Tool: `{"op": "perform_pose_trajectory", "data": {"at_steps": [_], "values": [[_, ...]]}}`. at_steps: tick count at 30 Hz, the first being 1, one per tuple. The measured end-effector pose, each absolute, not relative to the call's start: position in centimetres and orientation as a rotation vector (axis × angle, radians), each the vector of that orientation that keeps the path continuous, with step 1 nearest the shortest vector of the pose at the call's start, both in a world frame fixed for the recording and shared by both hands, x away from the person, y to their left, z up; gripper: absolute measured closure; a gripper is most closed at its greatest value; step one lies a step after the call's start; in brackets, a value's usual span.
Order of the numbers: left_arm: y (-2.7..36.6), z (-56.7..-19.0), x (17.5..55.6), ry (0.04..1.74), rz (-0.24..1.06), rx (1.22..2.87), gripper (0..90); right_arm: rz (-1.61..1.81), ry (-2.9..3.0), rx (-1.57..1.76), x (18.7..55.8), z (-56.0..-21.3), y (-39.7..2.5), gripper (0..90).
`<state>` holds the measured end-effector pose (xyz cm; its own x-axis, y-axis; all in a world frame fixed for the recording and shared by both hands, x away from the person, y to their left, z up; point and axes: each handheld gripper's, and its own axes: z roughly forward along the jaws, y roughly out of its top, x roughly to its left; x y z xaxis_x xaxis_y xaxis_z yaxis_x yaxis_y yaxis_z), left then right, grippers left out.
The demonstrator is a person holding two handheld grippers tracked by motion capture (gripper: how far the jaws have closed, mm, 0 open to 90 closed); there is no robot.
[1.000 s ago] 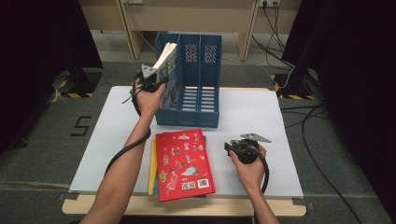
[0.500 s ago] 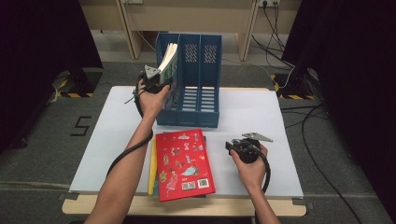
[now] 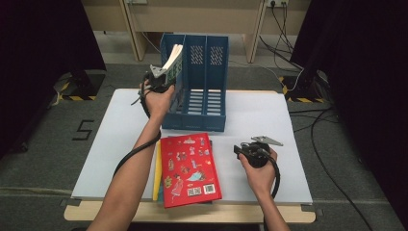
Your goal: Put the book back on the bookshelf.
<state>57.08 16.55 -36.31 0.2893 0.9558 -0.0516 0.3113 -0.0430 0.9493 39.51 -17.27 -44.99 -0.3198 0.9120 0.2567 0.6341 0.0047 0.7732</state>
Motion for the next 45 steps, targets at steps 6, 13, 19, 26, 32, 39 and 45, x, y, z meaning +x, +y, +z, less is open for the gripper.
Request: {"op": "perform_pose_trajectory", "data": {"at_steps": [6, 13, 19, 26, 32, 39, 45], "values": [[17.5, -36.3, 57.2, 1.225, 0.788, 1.497, 73.7, 1.229, 1.965, 1.594, 39.5, -44.8, -17.4, 61.0], [18.1, -34.9, 57.8, 1.208, 0.779, 1.435, 73.8, 1.237, 1.954, 1.602, 39.6, -44.8, -17.6, 61.2], [17.5, -34.3, 58.9, 1.146, 0.828, 1.405, 73.8, 1.239, 1.958, 1.598, 39.6, -44.8, -17.6, 61.2], [16.7, -37.5, 59.9, 1.171, 0.823, 1.407, 73.4, 1.232, 1.965, 1.592, 39.6, -44.9, -17.6, 61.2], [16.2, -37.5, 59.9, 1.134, 0.817, 1.442, 72.7, 1.23, 1.969, 1.591, 39.7, -45.0, -17.5, 61.2], [16.2, -36.5, 58.5, 1.122, 0.817, 1.511, 61.3, 1.229, 1.967, 1.593, 39.5, -44.9, -17.5, 61.0], [16.5, -36.0, 56.3, 1.124, 0.796, 1.537, 65.0, 1.229, 1.962, 1.599, 39.5, -44.8, -17.6, 60.7]]}}
